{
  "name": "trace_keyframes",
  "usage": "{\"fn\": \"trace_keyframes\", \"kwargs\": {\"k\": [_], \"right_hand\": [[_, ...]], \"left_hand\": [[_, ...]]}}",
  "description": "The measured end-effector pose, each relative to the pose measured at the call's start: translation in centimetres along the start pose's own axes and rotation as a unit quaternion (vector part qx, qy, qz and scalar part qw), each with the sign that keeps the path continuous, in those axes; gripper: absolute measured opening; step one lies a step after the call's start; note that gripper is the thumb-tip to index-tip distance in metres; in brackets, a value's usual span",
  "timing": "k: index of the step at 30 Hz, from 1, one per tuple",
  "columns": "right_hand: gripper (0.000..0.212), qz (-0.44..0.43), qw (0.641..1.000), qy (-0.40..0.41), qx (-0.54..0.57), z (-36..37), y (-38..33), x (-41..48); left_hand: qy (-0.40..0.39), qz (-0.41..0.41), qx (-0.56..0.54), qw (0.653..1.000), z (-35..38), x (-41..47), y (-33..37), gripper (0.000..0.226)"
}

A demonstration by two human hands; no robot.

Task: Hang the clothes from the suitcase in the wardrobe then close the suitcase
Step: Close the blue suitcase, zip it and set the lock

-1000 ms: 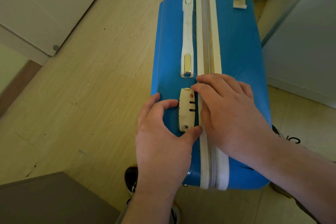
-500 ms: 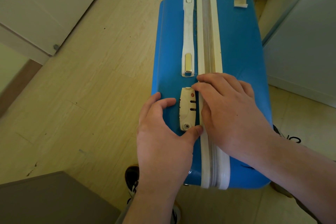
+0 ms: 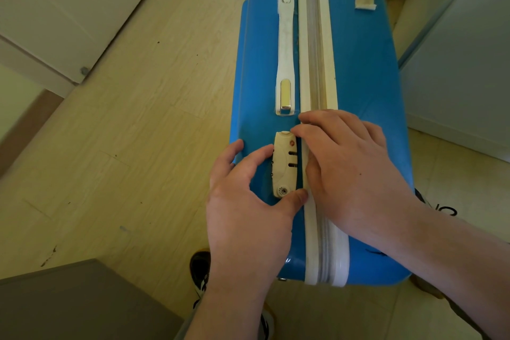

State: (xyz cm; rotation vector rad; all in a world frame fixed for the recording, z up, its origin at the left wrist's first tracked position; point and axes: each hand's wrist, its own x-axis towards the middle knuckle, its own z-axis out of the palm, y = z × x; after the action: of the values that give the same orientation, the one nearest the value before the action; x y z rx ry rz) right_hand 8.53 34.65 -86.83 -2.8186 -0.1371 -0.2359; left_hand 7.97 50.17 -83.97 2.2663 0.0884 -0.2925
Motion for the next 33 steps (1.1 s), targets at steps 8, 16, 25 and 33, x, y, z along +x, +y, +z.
{"fn": "trace_keyframes", "kwargs": {"k": [8,16,25,33], "right_hand": [[0.045,0.001,1.000,0.000,0.001,0.0,0.0,0.0],[0.047,-0.001,1.000,-0.001,0.002,0.0,0.1,0.0],[0.046,0.004,1.000,-0.007,0.004,0.0,0.0,0.0],[0.043,-0.001,1.000,0.001,0.005,0.1,0.0,0.0]], "left_hand": [[0.017,-0.016,-0.001,1.000,-0.2,0.1,-0.1,0.062],[0.012,-0.039,-0.003,0.999,-0.1,0.0,-0.1,0.050],[0.036,-0.064,-0.077,0.994,0.7,-0.5,-0.1,0.048],[0.042,-0.058,-0.077,0.994,0.7,-0.5,0.1,0.058]]}}
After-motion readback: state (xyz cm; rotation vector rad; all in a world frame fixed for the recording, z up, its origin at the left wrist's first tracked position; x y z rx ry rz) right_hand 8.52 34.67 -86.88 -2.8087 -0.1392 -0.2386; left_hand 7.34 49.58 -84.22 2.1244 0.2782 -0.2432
